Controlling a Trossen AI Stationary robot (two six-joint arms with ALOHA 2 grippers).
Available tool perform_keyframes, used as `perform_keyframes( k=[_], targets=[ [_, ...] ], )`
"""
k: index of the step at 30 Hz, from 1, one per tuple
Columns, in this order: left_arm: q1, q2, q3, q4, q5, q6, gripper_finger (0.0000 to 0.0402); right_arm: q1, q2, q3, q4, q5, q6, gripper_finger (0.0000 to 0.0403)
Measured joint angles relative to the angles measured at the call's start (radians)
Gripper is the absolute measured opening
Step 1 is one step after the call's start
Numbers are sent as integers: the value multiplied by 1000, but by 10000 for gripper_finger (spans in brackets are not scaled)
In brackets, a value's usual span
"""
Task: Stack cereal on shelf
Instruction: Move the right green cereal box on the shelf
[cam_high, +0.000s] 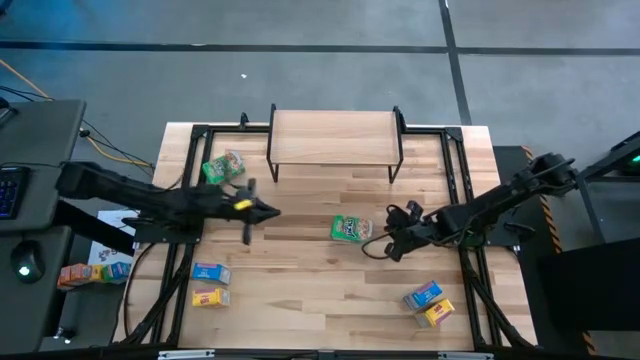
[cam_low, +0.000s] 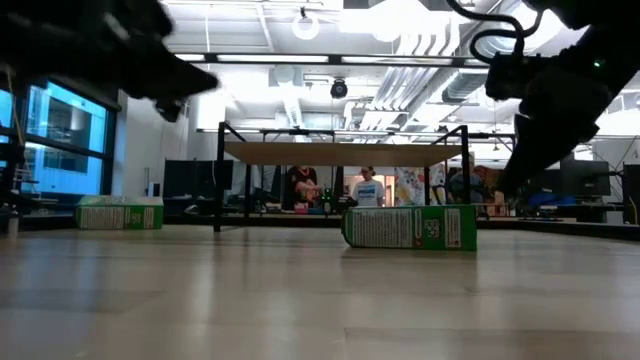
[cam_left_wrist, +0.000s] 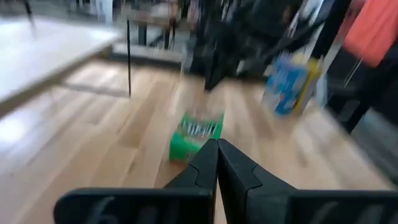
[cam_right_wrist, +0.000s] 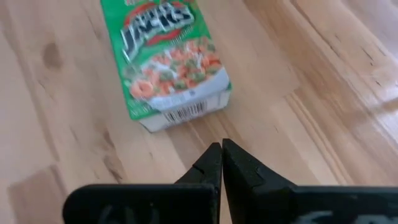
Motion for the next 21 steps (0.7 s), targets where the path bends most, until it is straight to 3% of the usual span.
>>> perform_keyframes(
  k=[5,9,21],
  targets=[
    [0,297,170,-112,-1,26,0,-7,19,0,15,-66,29,0],
    [1,487,271,-118,-3,59,0,-9,67,0,86,-12,1,0],
    [85,851,486,-117,-31,104,0,-38,198,0,214,-38,-83,0]
  ],
)
